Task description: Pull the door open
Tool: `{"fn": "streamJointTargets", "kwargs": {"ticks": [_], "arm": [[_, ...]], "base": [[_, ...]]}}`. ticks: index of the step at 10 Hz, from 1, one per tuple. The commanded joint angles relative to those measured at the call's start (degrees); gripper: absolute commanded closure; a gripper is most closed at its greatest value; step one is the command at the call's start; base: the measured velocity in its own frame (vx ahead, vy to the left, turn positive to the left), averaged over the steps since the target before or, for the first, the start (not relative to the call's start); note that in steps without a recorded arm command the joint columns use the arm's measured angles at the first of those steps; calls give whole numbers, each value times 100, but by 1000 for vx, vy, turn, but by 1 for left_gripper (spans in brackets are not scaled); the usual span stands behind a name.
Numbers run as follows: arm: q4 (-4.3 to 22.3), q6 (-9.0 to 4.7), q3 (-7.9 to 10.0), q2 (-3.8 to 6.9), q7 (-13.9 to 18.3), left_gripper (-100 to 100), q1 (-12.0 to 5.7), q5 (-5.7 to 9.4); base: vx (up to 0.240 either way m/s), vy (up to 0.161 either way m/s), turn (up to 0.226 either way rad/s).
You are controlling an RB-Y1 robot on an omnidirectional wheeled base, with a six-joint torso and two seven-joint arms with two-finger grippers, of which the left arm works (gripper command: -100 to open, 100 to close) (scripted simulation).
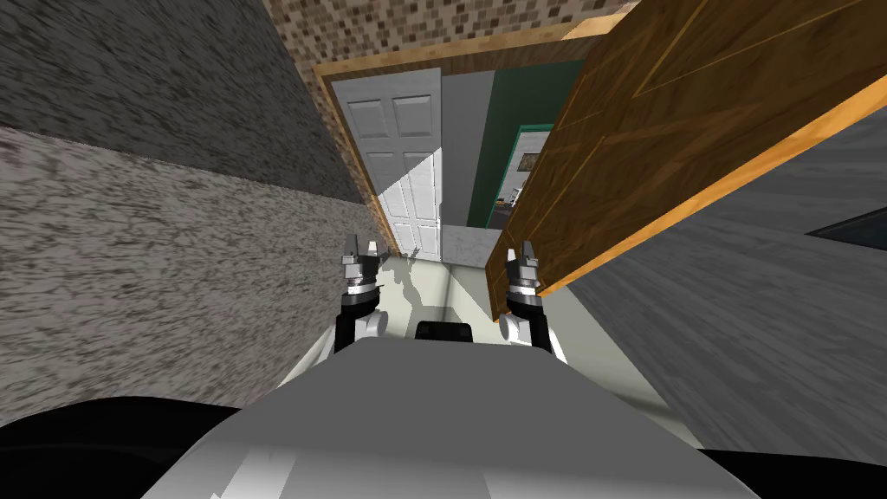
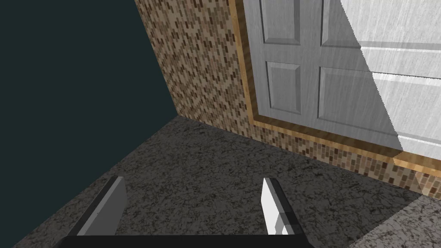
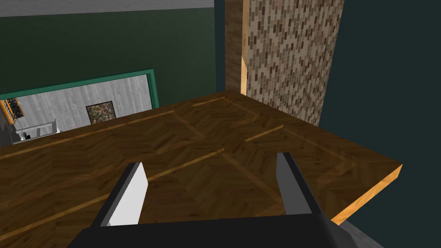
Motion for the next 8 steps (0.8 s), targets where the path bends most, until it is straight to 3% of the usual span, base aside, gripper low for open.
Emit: {"fn": "streamJointTargets", "kwargs": {"ticks": [1, 8], "arm": [[185, -31, 5, 54, 3, -100, -77, 25], [956, -161, 24, 228, 15, -100, -398, 130]], "base": [[-21, 69, -66], [106, -11, -35]]}}
